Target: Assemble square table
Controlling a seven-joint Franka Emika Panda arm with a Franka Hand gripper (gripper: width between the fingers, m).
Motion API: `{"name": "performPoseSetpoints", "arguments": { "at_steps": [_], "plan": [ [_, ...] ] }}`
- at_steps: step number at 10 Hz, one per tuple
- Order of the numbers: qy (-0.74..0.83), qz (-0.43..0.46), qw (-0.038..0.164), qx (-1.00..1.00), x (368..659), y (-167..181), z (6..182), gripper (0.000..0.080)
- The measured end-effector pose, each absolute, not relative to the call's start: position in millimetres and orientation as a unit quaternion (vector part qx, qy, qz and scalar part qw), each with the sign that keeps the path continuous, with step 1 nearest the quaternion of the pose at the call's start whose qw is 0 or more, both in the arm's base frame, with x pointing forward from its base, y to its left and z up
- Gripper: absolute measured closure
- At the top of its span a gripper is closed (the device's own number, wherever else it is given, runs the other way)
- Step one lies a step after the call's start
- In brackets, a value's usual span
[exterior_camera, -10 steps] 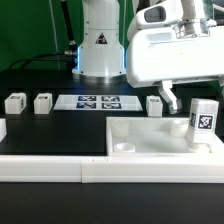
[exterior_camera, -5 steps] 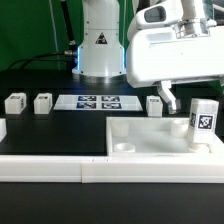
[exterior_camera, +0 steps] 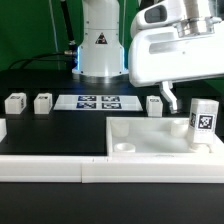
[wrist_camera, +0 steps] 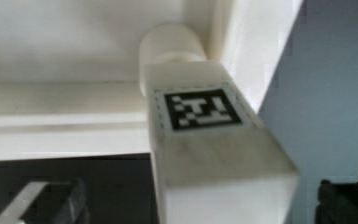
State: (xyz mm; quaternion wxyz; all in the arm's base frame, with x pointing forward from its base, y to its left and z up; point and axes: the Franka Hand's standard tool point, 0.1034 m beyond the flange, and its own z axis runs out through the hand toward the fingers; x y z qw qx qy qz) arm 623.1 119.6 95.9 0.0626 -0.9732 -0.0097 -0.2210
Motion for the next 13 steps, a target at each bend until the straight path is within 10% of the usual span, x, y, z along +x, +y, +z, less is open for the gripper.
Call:
{"name": "performPoseSetpoints", "arguments": {
  "at_steps": [10, 12, 13],
  "plan": [
    [-0.015, 0.038, 0.078, -0.996, 622.9, 121.8, 83.4, 0.015],
    [-0.006, 0.039, 0.078, -0.996, 622.8, 121.9, 83.1, 0.0263],
    [-0.001, 0.039, 0.076, -0.996, 623.3, 119.7, 83.1, 0.0446]
  ]
}}
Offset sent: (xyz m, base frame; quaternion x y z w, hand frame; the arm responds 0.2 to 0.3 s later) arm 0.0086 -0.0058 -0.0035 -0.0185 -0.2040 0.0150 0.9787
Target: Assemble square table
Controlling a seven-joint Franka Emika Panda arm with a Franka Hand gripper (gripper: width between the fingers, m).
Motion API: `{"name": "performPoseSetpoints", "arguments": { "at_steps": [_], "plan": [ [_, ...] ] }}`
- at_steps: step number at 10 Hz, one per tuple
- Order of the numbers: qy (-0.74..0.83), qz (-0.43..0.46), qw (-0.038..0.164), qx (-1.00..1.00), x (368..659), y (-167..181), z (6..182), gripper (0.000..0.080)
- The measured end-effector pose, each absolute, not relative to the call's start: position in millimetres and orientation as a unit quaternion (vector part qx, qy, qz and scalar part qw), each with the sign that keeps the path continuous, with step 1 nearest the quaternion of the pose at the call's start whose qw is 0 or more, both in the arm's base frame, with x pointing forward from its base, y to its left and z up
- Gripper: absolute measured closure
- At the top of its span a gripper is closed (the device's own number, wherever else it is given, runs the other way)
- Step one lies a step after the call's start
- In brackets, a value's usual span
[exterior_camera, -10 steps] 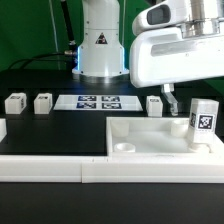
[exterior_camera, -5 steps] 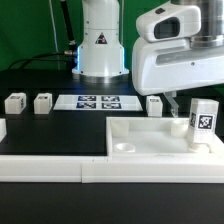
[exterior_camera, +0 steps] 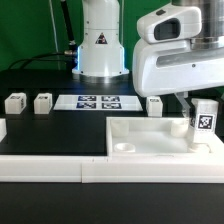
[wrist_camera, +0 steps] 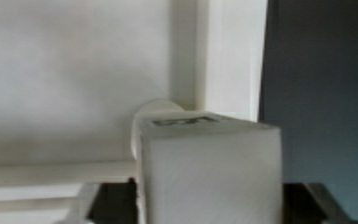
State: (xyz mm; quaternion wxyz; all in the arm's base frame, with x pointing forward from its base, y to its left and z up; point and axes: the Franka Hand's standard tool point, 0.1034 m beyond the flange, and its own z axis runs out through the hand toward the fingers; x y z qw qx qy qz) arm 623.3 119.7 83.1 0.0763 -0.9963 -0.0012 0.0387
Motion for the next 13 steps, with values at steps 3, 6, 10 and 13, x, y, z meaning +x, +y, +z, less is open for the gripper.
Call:
{"name": "performPoseSetpoints", "arguments": {
  "at_steps": [3, 6, 10, 13],
  "plan": [
    [0.09, 0.045, 0.072, -0.992, 623.8, 116.0, 82.5, 0.0497],
    [0.265, 0.049, 0.062, -0.961, 630.9, 111.3, 77.7, 0.0505],
    [0.504, 0.063, 0.048, -0.86, 632.6, 112.2, 77.7, 0.0505],
    [0.632, 0.066, 0.041, -0.771, 633.0, 117.5, 77.6, 0.0505]
  ]
}}
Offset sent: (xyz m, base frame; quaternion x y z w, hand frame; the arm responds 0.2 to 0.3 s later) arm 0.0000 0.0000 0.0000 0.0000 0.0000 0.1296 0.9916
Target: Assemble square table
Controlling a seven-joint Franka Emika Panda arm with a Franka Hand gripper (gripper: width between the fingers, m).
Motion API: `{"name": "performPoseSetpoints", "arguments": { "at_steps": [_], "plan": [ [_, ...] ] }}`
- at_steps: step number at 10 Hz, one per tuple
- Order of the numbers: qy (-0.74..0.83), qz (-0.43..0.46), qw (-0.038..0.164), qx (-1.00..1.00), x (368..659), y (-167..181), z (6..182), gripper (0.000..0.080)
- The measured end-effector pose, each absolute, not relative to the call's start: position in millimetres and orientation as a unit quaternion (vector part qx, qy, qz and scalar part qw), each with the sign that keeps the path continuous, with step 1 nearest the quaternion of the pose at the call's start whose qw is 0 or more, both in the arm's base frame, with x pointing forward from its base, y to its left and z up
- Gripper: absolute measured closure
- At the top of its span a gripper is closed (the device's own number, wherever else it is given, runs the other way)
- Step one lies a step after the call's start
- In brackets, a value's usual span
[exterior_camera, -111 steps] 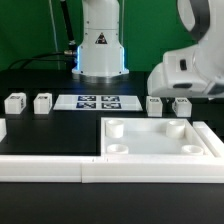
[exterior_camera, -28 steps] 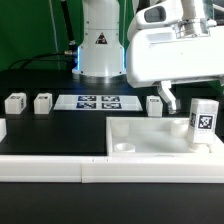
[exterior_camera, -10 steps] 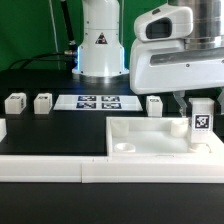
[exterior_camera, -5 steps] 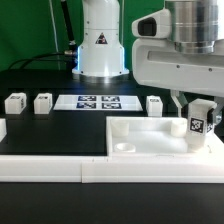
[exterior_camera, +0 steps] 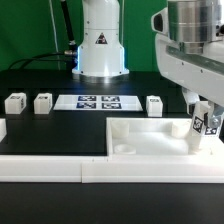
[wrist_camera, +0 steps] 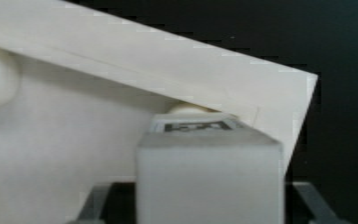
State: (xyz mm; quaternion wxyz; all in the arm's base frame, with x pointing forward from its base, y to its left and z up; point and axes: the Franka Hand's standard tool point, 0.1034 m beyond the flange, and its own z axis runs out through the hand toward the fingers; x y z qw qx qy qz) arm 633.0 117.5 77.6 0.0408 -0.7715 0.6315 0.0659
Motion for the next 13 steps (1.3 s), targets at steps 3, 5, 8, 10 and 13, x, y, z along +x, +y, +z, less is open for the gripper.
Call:
{"name": "performPoseSetpoints", "arguments": {
  "at_steps": [3, 5, 8, 10, 13],
  "plan": [
    [0.599, 0.063, 0.043, -0.797, 632.6, 119.7, 77.5, 0.0395],
    [0.508, 0.057, 0.05, -0.858, 632.9, 120.0, 78.1, 0.018],
    [0.38, 0.05, 0.057, -0.922, 632.7, 119.6, 77.5, 0.0156],
    [0.307, 0.045, 0.061, -0.949, 632.6, 119.9, 77.4, 0.0151],
    [0.075, 0.017, 0.061, -0.995, 635.2, 117.0, 76.9, 0.0151]
  ]
}}
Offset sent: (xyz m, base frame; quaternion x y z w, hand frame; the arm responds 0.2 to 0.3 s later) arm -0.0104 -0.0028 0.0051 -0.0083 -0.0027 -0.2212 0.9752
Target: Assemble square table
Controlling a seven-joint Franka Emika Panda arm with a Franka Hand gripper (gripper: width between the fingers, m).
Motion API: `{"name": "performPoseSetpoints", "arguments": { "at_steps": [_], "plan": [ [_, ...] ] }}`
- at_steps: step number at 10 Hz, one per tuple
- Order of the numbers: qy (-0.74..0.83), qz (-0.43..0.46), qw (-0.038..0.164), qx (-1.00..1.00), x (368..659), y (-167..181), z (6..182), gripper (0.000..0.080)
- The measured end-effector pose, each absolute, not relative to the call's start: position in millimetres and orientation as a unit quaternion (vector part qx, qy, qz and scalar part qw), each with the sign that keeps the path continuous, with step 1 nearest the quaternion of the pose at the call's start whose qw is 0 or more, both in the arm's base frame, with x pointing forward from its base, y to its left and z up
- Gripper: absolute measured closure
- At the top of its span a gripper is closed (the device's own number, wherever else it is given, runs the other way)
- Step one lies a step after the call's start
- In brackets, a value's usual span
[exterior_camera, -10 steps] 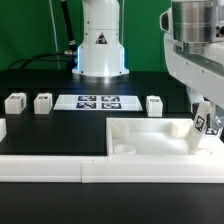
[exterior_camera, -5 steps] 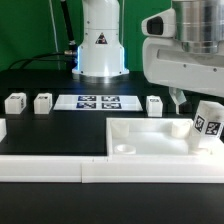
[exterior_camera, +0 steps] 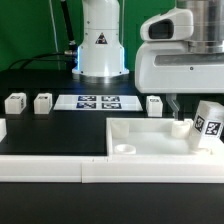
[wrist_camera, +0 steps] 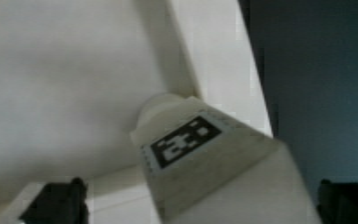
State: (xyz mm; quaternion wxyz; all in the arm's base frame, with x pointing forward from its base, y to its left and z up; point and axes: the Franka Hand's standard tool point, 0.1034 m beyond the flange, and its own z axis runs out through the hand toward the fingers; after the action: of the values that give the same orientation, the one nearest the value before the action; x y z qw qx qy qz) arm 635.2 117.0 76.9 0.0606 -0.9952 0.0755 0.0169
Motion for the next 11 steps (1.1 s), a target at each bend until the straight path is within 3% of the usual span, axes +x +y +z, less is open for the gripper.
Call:
{"name": "performPoseSetpoints", "arguments": {
  "at_steps": [1, 3, 4, 5, 11],
  "plan": [
    [0.075, 0.017, 0.061, -0.995, 635.1, 117.3, 76.4, 0.0151],
    [0.089, 0.018, 0.061, -0.994, 634.9, 117.6, 76.0, 0.0424],
    [0.121, 0.02, 0.06, -0.991, 635.1, 117.1, 76.1, 0.0424],
    [0.163, 0.022, 0.059, -0.985, 635.2, 116.6, 76.0, 0.0505],
    [0.433, 0.022, 0.058, -0.899, 633.7, 113.6, 74.5, 0.0505]
  ]
}}
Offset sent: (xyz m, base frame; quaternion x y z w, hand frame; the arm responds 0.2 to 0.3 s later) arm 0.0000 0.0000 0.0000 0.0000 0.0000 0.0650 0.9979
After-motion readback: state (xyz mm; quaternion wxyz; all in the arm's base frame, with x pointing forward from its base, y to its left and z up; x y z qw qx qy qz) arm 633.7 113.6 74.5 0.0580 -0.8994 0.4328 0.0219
